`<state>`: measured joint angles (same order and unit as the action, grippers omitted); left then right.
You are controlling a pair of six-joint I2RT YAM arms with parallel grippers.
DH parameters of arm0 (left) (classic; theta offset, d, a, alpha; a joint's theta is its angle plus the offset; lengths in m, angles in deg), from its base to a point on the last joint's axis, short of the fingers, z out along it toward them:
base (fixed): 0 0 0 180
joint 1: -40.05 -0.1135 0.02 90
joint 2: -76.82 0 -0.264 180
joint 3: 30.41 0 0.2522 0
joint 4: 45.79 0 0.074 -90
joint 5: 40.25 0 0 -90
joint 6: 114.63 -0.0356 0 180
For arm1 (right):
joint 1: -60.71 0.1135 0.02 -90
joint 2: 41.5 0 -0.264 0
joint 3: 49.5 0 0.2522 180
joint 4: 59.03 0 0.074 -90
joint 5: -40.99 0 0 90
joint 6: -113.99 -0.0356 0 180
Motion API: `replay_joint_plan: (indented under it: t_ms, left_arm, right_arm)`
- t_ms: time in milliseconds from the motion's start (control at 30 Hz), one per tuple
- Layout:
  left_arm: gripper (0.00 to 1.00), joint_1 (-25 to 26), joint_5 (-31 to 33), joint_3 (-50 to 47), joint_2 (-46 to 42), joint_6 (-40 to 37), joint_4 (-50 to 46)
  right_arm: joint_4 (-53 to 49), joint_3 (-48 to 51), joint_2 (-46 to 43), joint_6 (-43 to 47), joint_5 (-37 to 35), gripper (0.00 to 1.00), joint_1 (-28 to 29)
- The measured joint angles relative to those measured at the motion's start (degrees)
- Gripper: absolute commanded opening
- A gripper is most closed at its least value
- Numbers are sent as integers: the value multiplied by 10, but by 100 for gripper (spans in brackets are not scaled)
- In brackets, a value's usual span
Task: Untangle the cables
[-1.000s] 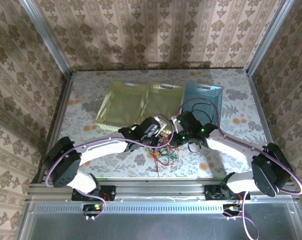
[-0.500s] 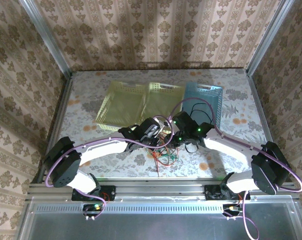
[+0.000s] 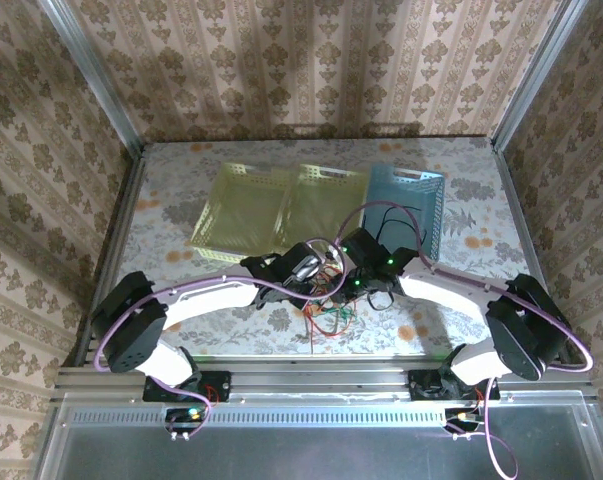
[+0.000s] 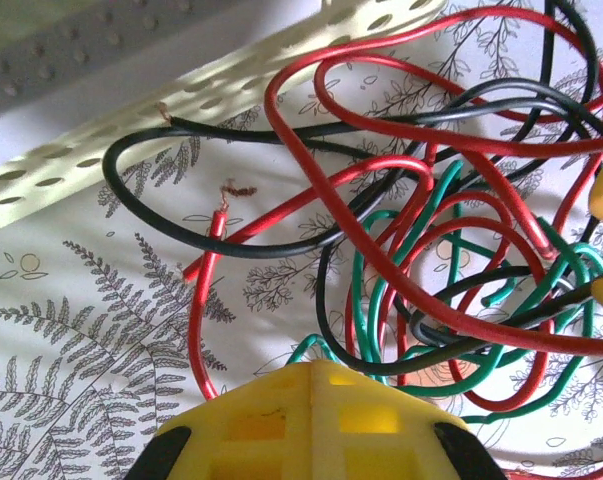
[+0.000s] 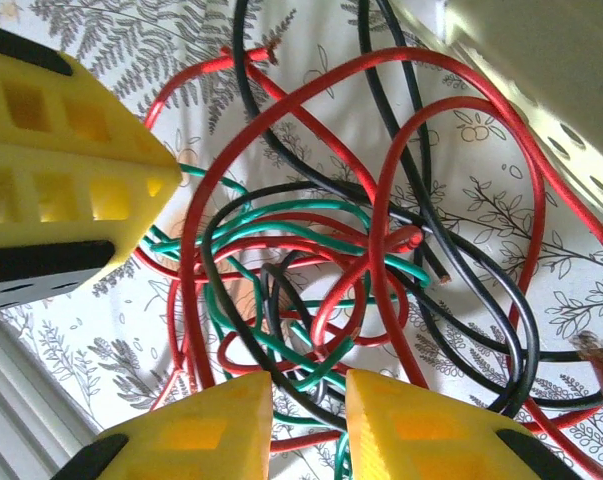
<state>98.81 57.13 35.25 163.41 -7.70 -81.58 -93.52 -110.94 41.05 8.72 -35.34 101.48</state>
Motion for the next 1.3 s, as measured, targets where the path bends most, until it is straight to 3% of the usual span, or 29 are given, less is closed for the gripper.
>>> replay_joint_plan:
  t_ms: [800, 1300]
  left_arm:
    - [0, 6, 21, 9, 7, 8, -17]
    - [0, 19, 31, 9, 8, 10, -29]
  right_arm:
    - [-7, -4, 42, -3, -35, 37, 5]
    - [-47, -7, 30, -14, -86, 38, 31]
